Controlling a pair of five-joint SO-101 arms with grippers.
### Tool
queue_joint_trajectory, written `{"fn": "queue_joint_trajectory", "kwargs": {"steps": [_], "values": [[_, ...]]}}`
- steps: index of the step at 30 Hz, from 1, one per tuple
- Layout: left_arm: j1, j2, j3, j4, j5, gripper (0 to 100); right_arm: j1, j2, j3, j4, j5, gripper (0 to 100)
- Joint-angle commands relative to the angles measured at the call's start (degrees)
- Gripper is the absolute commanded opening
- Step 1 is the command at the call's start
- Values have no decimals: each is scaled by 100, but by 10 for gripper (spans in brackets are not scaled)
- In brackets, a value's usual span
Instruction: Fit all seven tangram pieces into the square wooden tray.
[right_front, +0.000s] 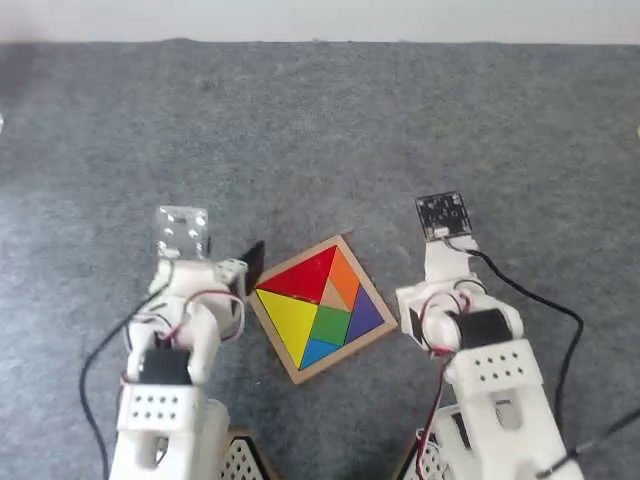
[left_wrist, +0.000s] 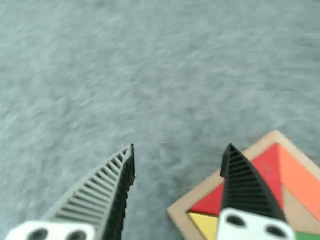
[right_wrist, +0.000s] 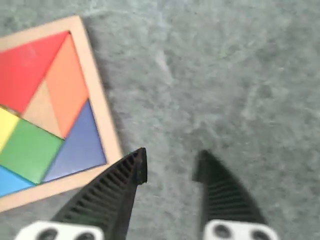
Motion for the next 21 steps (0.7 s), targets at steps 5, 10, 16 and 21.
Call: {"fn": "queue_joint_trajectory", "kwargs": {"steps": [5,10,16,21], "values": [[756,-2031,585,475,-70,273,444,-1578,1292,-470,343,85],[747,-2690,549,1196,-62,273,734,-2958,2259,-532,343,84],[730,-2593,549,1213,-62,273,1121,-4488,2681,215,352,87],[730,-2576,549,1257,-62,273,1165,-4673,2673,1051,343,84]]}}
